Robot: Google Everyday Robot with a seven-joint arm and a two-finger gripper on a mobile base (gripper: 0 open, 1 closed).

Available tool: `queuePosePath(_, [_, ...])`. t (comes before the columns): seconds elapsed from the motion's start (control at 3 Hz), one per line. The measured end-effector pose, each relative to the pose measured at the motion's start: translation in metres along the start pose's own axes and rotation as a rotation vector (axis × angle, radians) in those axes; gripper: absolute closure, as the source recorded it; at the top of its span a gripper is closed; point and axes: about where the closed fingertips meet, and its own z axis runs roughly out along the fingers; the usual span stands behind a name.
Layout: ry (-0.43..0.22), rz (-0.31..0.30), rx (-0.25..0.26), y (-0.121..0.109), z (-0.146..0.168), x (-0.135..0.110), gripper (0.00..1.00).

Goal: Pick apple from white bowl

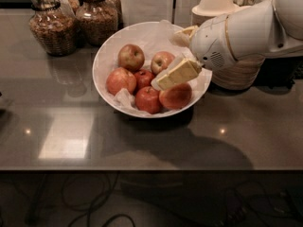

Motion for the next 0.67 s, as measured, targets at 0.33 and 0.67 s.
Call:
queuePosePath(0.33, [-0.002, 0.002, -0.002, 0.001, 0.0, 0.0, 0.13])
queuePosePath(0.67, [0.011, 0.059, 0.028, 0.01, -0.017, 0.024, 0.0])
